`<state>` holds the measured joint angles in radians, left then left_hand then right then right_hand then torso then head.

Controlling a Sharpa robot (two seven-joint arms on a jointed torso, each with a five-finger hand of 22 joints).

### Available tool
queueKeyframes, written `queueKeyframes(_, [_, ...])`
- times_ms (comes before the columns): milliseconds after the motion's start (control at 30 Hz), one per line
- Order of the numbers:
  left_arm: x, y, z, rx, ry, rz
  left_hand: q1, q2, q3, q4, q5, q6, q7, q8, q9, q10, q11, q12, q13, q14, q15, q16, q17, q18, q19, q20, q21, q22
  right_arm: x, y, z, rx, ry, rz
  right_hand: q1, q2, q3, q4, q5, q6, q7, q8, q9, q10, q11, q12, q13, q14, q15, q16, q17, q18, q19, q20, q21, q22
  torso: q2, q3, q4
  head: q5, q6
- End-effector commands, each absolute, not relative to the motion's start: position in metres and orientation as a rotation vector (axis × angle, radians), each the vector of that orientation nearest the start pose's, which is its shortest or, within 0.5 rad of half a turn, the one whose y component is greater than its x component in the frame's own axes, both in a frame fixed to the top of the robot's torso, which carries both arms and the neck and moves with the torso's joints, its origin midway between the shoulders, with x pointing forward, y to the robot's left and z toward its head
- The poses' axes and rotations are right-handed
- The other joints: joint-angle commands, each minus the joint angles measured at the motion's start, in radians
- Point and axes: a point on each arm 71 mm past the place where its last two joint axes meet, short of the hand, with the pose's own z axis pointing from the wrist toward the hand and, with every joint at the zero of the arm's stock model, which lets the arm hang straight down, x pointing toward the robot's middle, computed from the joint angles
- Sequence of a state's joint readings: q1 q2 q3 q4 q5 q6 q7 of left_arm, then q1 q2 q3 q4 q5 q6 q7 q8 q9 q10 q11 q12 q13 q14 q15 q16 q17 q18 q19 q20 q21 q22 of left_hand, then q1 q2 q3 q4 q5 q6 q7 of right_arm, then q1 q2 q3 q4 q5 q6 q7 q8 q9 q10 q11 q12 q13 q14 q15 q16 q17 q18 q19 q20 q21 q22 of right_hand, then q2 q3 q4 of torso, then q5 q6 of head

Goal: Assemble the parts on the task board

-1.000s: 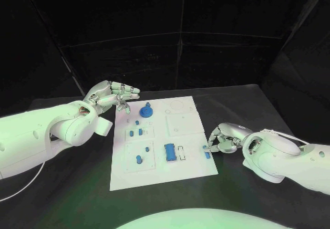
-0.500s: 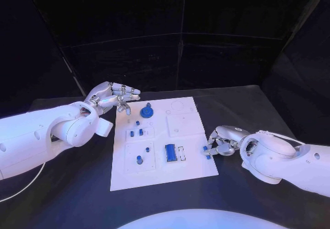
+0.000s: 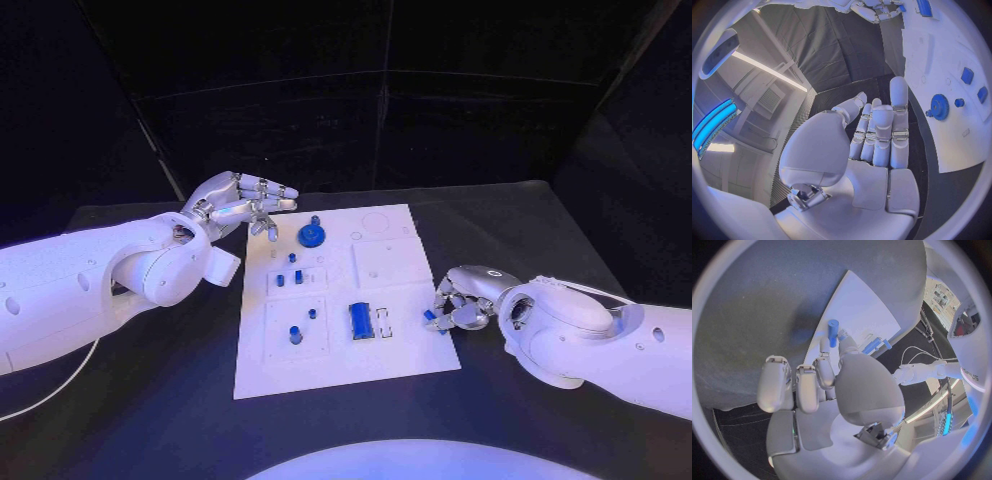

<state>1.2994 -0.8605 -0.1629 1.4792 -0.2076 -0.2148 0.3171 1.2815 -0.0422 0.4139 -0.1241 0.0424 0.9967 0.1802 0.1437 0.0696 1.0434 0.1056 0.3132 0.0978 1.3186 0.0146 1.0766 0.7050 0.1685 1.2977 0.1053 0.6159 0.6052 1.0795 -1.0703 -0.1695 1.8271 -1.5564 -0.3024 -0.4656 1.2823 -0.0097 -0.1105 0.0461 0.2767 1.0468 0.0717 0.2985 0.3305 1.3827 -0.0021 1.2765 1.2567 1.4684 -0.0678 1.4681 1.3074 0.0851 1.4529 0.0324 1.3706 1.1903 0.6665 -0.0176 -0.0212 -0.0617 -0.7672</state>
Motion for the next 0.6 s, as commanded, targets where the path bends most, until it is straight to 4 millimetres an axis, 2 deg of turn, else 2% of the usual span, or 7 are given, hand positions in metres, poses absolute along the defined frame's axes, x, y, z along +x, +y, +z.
queueKeyframes(33, [0.495,0.223,-0.178,-0.843,1.624,-1.448,-0.002,0.007,0.001,0.006,0.005,-0.005,0.001,0.0,0.0,-0.006,-0.001,0.005,0.001,-0.006,-0.002,0.003,-0.001,0.012,-0.004,0.001,-0.004,-0.002,0.377,-0.239,-0.268,-0.126,2.007,0.281,0.01,0.0,0.0,-0.008,-0.007,0.001,0.001,-0.003,-0.006,-0.002,-0.004,-0.005,-0.002,0.063,-0.008,-0.005,0.065,-0.012,-0.002,-0.001,-0.005,0.001,0.001,0.0003,-0.0007,0.003,0.003])
queueKeyframes(100, [0.495,0.223,-0.178,-0.844,1.625,-1.447,-0.004,0.007,0.001,0.008,0.005,-0.006,0.001,0.0,0.0,-0.007,-0.001,0.005,0.001,-0.006,-0.002,0.003,-0.002,0.012,-0.004,0.001,-0.005,-0.002,0.377,-0.238,-0.268,-0.132,1.999,0.276,0.014,0.003,0.003,-0.011,-0.007,0.001,0.001,-0.004,-0.006,-0.001,-0.004,-0.004,-0.001,0.064,-0.008,-0.004,0.068,-0.012,-0.001,-0.002,-0.004,0.002,0.001,0.0005,-0.001,0.004,0.007])
queueKeyframes(233, [0.494,0.222,-0.178,-0.845,1.628,-1.447,-0.004,0.007,0.001,0.008,0.005,-0.006,0.001,0.0,0.0,-0.007,-0.001,0.005,0.001,-0.006,-0.002,0.003,-0.002,0.012,-0.004,0.001,-0.005,-0.002,0.378,-0.234,-0.267,-0.139,1.98,0.273,0.023,0.012,0.012,-0.016,-0.006,0.002,0.0,-0.005,-0.007,-0.001,-0.005,-0.005,-0.001,0.064,-0.009,-0.004,0.068,-0.012,-0.001,-0.003,-0.004,0.002,0.001,0.0003,-0.0013,0.003,0.008])
queueKeyframes(333, [0.494,0.221,-0.178,-0.845,1.63,-1.449,-0.005,0.009,0.001,0.009,0.005,-0.006,0.001,0.0,0.0,-0.007,-0.001,0.006,0.001,-0.006,-0.002,0.003,-0.002,0.012,-0.003,0.001,-0.005,-0.002,0.378,-0.232,-0.265,-0.131,1.962,0.277,0.08,0.044,0.065,-0.048,-0.004,0.004,-0.005,-0.01,-0.011,-0.005,-0.011,-0.009,-0.001,0.065,-0.015,-0.003,0.071,-0.012,0.001,-0.008,-0.003,0.005,0.002,0.0003,-0.0006,0.004,0.007])
queueKeyframes(367, [0.494,0.221,-0.178,-0.845,1.631,-1.449,-0.005,0.009,0.001,0.009,0.005,-0.006,0.001,0.0,0.0,-0.007,-0.001,0.006,0.001,-0.006,-0.002,0.003,-0.002,0.012,-0.003,0.001,-0.005,-0.002,0.377,-0.231,-0.265,-0.126,1.955,0.279,0.088,0.048,0.08,-0.054,-0.005,0.005,-0.005,-0.012,-0.012,-0.005,-0.012,-0.01,-0.001,0.065,-0.015,-0.002,0.072,-0.013,0.002,-0.009,-0.002,0.006,0.002,0.0003,-0.0006,0.004,0.007])
queueKeyframes(467, [0.494,0.221,-0.178,-0.845,1.631,-1.449,-0.005,0.009,0.001,0.009,0.005,-0.006,0.001,0.0,0.0,-0.007,-0.001,0.006,0.001,-0.006,-0.002,0.003,-0.002,0.012,-0.003,0.001,-0.005,-0.002,0.377,-0.229,-0.263,-0.114,1.939,0.288,0.09,0.047,0.114,-0.064,0.019,0.01,-0.005,-0.016,-0.016,-0.004,-0.012,-0.011,0.0,0.066,-0.015,0.0,0.077,-0.014,0.005,-0.01,0.0,0.011,0.002,0.0004,-0.0004,0.006,0.007])
queueKeyframes(600, [0.494,0.221,-0.178,-0.845,1.632,-1.449,-0.005,0.009,0.001,0.009,0.005,-0.006,0.001,0.0,0.0,-0.007,-0.001,0.006,0.001,-0.006,-0.002,0.003,-0.002,0.012,-0.003,0.001,-0.005,-0.002,0.376,-0.225,-0.259,-0.089,1.898,0.324,0.074,0.03,0.184,-0.08,0.093,0.02,-0.005,-0.02,-0.02,0.003,-0.014,-0.004,0.01,0.069,-0.016,0.007,0.09,-0.017,0.011,-0.012,0.009,0.027,0.001,-0.0008,0.0007,0.007,0.008])
